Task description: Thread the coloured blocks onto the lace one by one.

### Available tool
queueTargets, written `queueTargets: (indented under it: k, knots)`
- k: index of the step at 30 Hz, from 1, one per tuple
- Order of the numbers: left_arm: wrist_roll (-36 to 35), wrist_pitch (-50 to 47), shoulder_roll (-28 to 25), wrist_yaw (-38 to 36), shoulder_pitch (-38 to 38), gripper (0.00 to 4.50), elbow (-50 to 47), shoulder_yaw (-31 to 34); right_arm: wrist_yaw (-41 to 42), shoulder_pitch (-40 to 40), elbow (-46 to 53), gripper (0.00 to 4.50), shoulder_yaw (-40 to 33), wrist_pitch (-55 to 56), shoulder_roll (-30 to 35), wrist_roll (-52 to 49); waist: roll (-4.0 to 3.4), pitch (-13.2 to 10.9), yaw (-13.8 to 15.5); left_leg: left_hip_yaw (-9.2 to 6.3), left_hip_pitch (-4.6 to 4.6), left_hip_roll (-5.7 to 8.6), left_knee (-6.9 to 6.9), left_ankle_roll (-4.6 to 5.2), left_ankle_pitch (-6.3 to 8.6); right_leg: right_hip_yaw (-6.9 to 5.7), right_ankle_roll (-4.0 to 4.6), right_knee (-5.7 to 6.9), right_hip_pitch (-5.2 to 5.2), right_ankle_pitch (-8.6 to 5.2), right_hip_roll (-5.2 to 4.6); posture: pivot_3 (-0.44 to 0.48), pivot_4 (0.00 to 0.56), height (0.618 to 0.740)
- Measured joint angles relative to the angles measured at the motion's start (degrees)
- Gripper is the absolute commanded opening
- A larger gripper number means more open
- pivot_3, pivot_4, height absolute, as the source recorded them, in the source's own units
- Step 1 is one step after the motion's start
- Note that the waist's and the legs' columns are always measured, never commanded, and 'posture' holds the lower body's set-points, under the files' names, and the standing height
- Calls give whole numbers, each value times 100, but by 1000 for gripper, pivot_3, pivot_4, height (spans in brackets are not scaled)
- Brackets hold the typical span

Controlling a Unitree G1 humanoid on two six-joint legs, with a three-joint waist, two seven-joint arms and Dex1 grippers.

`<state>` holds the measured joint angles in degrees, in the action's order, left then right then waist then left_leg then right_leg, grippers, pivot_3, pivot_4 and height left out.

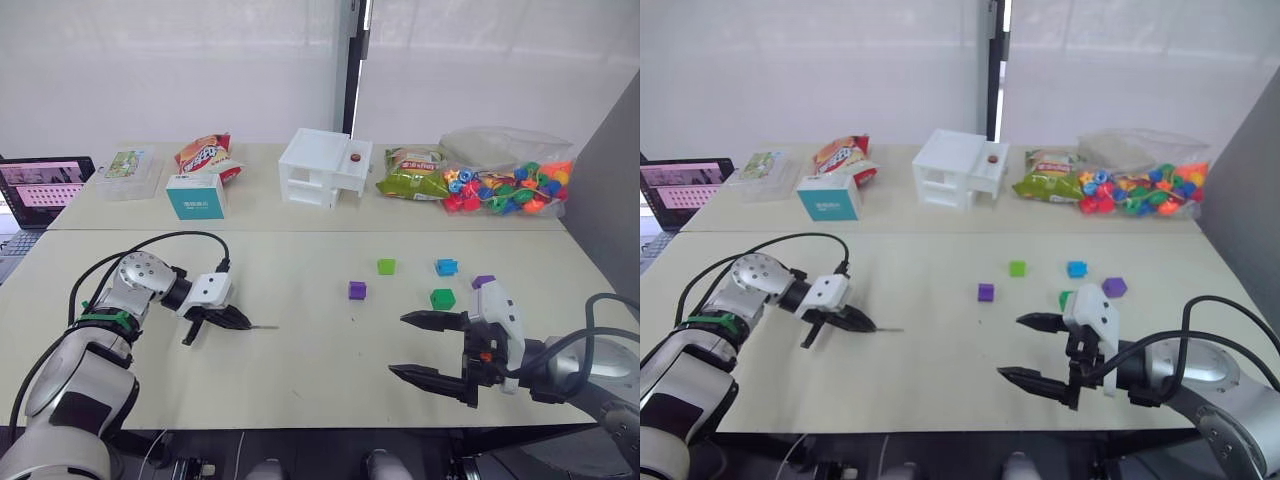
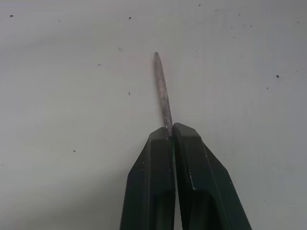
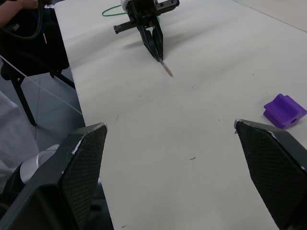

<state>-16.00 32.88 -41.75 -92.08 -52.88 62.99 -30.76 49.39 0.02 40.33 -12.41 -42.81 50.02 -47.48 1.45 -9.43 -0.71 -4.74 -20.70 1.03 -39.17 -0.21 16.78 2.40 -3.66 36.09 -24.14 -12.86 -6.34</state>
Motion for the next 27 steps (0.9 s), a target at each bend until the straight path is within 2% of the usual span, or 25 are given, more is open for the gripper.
queueTargets:
  k: [4, 8, 11, 15, 18, 22, 24, 27]
  knots:
    - [-367, -615, 25, -8, 318, 59, -585, 95, -9, 4, 4, 4500, 12, 0, 0, 0, 0, 0, 4, -3, -6, 0, -1, 0, 0, 0, -1, 3, -2, 0, -1, 0, 150, 740]
    - [-1024, -1839, 144, 9, 833, 59, -2090, 324, -7, 163, 10, 4500, -133, -18, 25, -78, 1, -1, -3, -13, -27, 0, -7, 0, 0, -3, -1, 12, -15, 1, 0, 0, 150, 740]
    - [-1095, -2622, 313, 235, 1108, 59, -3072, 627, 8, 366, 6, 4500, -455, -61, 157, -119, 1, 0, -4, -12, -26, 0, -10, 1, 1, -2, -2, 9, -12, 1, 1, 0, 150, 740]
    - [-662, -3322, 681, 920, 1246, 59, -3763, 711, 78, 703, 9, 4500, -827, -90, 297, -131, 1, -1, 6, -11, -23, 1, -12, 1, 1, -2, -2, -1, -9, 1, 2, 0, 150, 740]
    - [-188, -3491, 937, 1226, 1333, 59, -4092, 652, 140, 847, 6, 4500, -1022, -93, 335, -127, 1, 0, -1, -9, -20, 1, -14, 1, 1, -1, -2, -1, -8, 1, 2, 0, 150, 740]
    - [515, -3919, 1665, 1940, 1402, 59, -4158, 332, 147, 1013, -9, 4500, -1214, -94, 348, -115, -2, 2, 38, -8, -18, 5, -16, 2, 1, 1, -2, -10, 4, 2, 1, 0, 150, 740]
    - [614, -4193, 1994, 2240, 1459, 59, -4286, 338, 129, 1045, 22, 4500, -1235, -94, 346, -121, -2, 2, 65, -9, -20, 5, -25, 3, 2, 1, -3, -7, 3, 2, 1, 0, 150, 740]
    - [745, -4321, 2039, 2329, 1473, 59, -4423, 340, 94, 1045, 90, 4500, -1232, -96, 334, -143, -2, 2, 76, -9, -16, 4, -25, 3, 2, 1, -3, -5, 4, 2, 1, 0, 150, 740]
